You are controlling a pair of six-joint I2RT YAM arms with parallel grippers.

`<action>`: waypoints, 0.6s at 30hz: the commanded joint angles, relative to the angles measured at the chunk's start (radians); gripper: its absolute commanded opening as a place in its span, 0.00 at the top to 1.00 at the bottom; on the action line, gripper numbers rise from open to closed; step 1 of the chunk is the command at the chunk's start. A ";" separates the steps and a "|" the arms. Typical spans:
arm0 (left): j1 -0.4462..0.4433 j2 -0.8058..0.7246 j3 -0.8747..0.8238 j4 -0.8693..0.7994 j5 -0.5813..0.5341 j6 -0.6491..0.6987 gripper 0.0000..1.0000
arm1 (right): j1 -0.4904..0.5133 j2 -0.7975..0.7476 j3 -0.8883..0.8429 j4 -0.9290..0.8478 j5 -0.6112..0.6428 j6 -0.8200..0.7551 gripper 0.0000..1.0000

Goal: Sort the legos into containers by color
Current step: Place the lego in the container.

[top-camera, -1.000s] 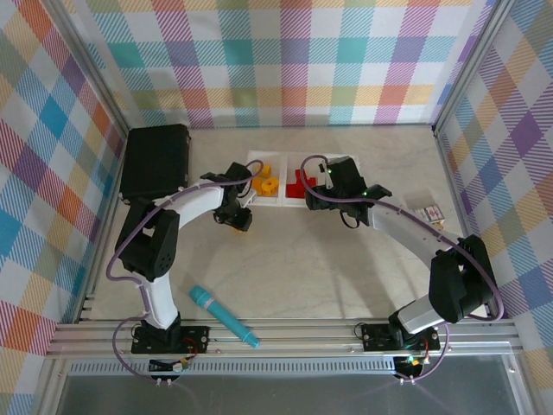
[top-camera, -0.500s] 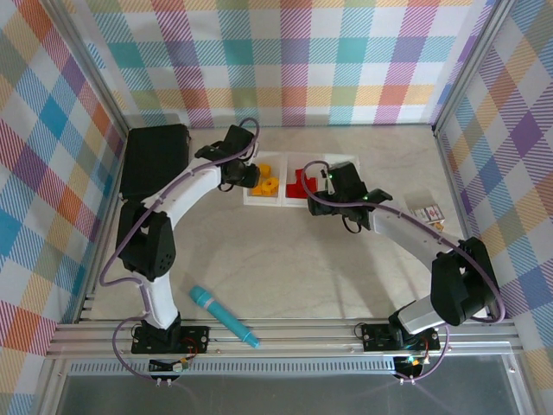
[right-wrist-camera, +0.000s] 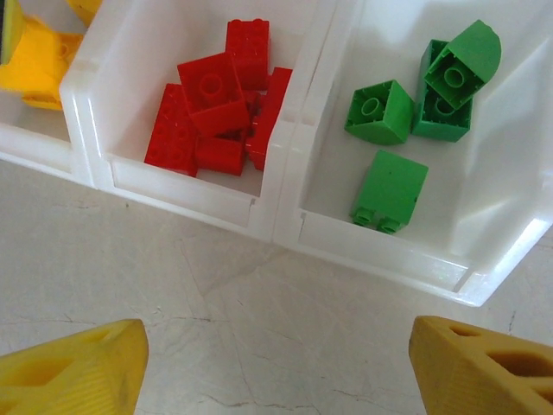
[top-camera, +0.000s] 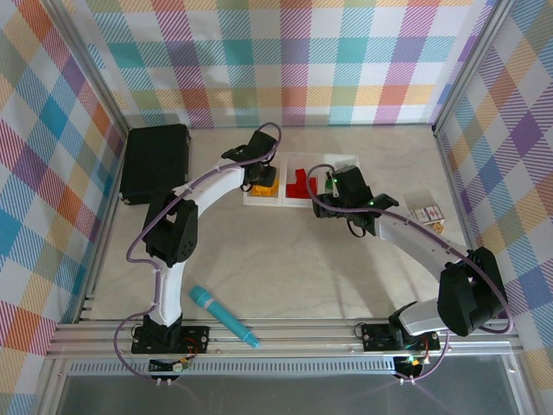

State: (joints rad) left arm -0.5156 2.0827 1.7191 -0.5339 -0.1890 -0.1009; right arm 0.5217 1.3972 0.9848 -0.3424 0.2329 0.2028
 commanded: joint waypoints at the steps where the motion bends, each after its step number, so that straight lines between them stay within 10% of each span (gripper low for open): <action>1: -0.006 0.017 0.012 0.056 -0.065 -0.036 0.48 | -0.005 -0.027 -0.012 -0.010 0.016 0.000 0.20; 16: -0.029 -0.144 -0.098 0.198 -0.137 -0.042 0.27 | -0.012 -0.075 -0.035 -0.006 0.089 -0.016 0.04; 18: -0.030 -0.206 -0.156 0.243 -0.145 -0.042 0.00 | -0.018 -0.079 -0.040 -0.004 0.112 -0.021 0.00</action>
State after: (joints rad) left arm -0.5381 1.9991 1.6138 -0.3790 -0.3061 -0.1413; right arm 0.5159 1.3392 0.9630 -0.3439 0.2935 0.1947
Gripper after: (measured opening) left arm 0.915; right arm 0.987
